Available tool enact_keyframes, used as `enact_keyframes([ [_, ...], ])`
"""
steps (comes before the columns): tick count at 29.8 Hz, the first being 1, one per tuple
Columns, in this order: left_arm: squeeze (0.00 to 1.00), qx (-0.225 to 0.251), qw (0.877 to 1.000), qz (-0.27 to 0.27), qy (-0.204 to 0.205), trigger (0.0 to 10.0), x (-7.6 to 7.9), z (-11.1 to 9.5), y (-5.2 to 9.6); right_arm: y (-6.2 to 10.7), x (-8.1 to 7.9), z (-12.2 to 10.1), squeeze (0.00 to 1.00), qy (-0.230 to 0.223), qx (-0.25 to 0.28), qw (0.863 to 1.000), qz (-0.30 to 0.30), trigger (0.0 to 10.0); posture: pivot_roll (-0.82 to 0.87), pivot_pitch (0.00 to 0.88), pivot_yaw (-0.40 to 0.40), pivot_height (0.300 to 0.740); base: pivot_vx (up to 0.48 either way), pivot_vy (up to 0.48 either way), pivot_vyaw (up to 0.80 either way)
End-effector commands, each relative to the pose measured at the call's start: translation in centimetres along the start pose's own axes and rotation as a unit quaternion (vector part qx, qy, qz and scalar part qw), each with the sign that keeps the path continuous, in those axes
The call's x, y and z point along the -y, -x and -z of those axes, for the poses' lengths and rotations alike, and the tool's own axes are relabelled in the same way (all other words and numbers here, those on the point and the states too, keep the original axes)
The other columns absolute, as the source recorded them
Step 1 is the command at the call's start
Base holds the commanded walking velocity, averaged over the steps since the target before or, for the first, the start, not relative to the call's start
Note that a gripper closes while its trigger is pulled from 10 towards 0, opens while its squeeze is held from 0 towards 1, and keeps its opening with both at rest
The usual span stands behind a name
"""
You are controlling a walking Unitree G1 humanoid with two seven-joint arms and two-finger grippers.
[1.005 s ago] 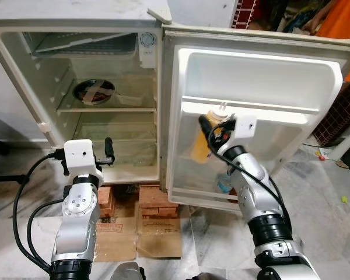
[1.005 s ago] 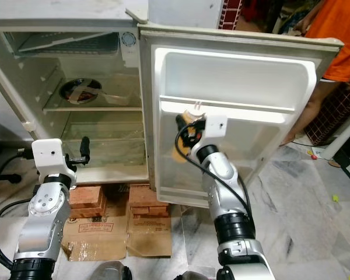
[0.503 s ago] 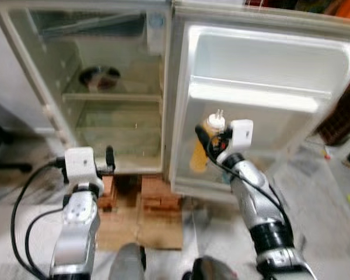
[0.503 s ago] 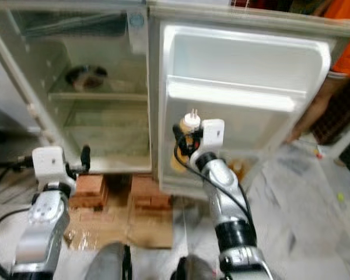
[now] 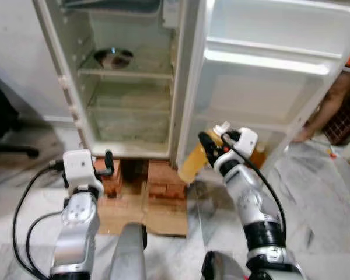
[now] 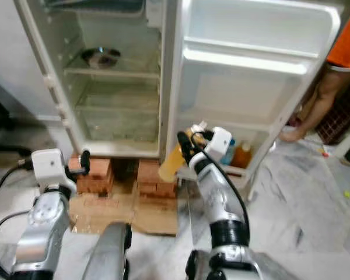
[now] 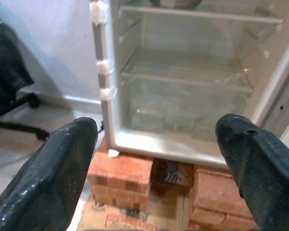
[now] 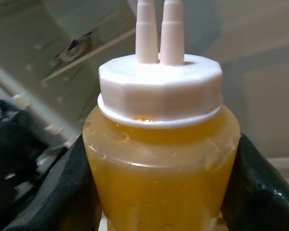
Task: Restocking fridge
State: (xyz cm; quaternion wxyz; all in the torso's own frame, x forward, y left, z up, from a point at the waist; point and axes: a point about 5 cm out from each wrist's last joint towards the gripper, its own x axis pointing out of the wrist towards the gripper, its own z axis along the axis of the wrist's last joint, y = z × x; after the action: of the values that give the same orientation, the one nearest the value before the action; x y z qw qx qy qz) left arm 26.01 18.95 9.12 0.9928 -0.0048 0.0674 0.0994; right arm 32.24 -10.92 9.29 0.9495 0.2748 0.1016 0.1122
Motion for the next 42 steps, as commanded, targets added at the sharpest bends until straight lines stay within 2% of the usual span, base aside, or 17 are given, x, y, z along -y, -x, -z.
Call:
enact_keyframes([
  [1, 0.0, 0.0, 1.0, 0.013, 0.007, 10.0, 0.8, -0.2, -0.2, -0.1, 0.2, -1.5, 0.0, 0.023, 0.027, 0.999, 0.002, 10.0, 0.1, 0.0, -0.067, 0.645, 0.0, 0.0, 0.0],
  [2, 0.0, 0.001, 1.0, 0.013, 0.01, 10.0, 0.9, -0.5, -0.2, -0.2, 0.3, -1.3, 0.0, 0.026, 0.019, 0.999, 0.014, 10.0, 0.1, 0.0, -0.069, 0.645, 0.0, 0.0, 0.0],
  [4, 0.0, 0.008, 1.0, 0.029, 0.006, 10.0, 1.2, -0.9, -0.4, -0.7, -1.2, -1.9, 0.0, 0.049, 0.025, 0.998, -0.03, 10.0, 0.09, 0.0, -0.069, 0.63, 0.0, 0.0, 0.0],
  [6, 0.0, 0.01, 0.999, 0.033, -0.002, 10.0, 1.3, -0.7, -0.5, -0.9, -2.0, -2.2, 0.0, 0.107, 0.034, 0.992, -0.06, 10.0, 0.09, 0.0, -0.072, 0.615, 0.0, 0.0, 0.0],
  [7, 0.0, 0.01, 0.999, 0.031, -0.004, 10.0, 1.3, -0.7, -0.6, -1.0, -2.1, -2.3, 0.0, 0.12, 0.038, 0.99, -0.06, 10.0, 0.09, 0.0, -0.072, 0.61, 0.0, 0.0, 0.0],
  [9, 0.0, 0.009, 1.0, 0.02, 0.01, 10.0, 1.2, -0.8, -0.7, -1.1, -2.1, -2.6, 0.0, 0.101, 0.045, 0.993, -0.05, 10.0, 0.09, 0.0, -0.07, 0.595, 0.0, 0.0, 0.0],
  [12, 0.0, 0.012, 1.0, 0.023, 0.006, 10.0, 1.4, -1.0, -0.7, -1.1, -2.5, -2.8, 0.0, 0.14, 0.051, 0.986, -0.069, 10.0, 0.09, 0.002, -0.069, 0.58, 0.0, 0.0, 0.0],
  [17, 0.0, 0.014, 1.0, 0.028, 0.005, 10.0, 1.5, -0.9, -0.2, -0.7, -2.7, -3.1, 0.0, 0.173, 0.065, 0.979, -0.086, 10.0, 0.08, 0.0, -0.059, 0.58, 0.0, 0.0, 0.0],
  [18, 0.0, 0.016, 0.999, 0.029, 0.005, 10.0, 1.4, -0.9, -0.1, -0.4, -2.7, -3.6, 0.0, 0.201, 0.087, 0.972, -0.081, 10.0, 0.08, 0.0, -0.058, 0.58, 0.0, 0.0, 0.0],
  [21, 0.0, 0.018, 0.999, 0.031, 0.008, 10.0, 1.4, -0.8, 0.1, -0.1, -2.5, -4.1, 0.0, 0.207, 0.111, 0.969, -0.071, 10.0, 0.08, 0.0, -0.057, 0.58, 0.0, 0.0, 0.0],
  [25, 0.0, 0.019, 0.999, 0.036, 0.007, 10.0, 1.5, -0.7, 0.6, 0.5, -2.7, -4.5, 0.0, 0.272, 0.135, 0.949, -0.079, 10.0, 0.08, 0.0, -0.054, 0.58, 0.0, 0.0, 0.0],
  [34, 0.0, 0.027, 0.999, 0.034, 0.005, 10.0, 1.5, -1.0, 0.5, 0.8, -3.1, -5.3, 0.0, 0.308, 0.164, 0.933, -0.09, 10.0, 0.08, 0.009, -0.052, 0.58, 0.22, 0.0, 0.0],
  [42, 0.0, 0.027, 0.999, 0.035, 0.005, 10.0, 1.5, -1.0, 0.6, 1.0, -3.8, -5.4, 0.0, 0.317, 0.174, 0.927, -0.101, 10.0, 0.08, 0.012, -0.051, 0.58, 0.321, 0.0, 0.0],
])
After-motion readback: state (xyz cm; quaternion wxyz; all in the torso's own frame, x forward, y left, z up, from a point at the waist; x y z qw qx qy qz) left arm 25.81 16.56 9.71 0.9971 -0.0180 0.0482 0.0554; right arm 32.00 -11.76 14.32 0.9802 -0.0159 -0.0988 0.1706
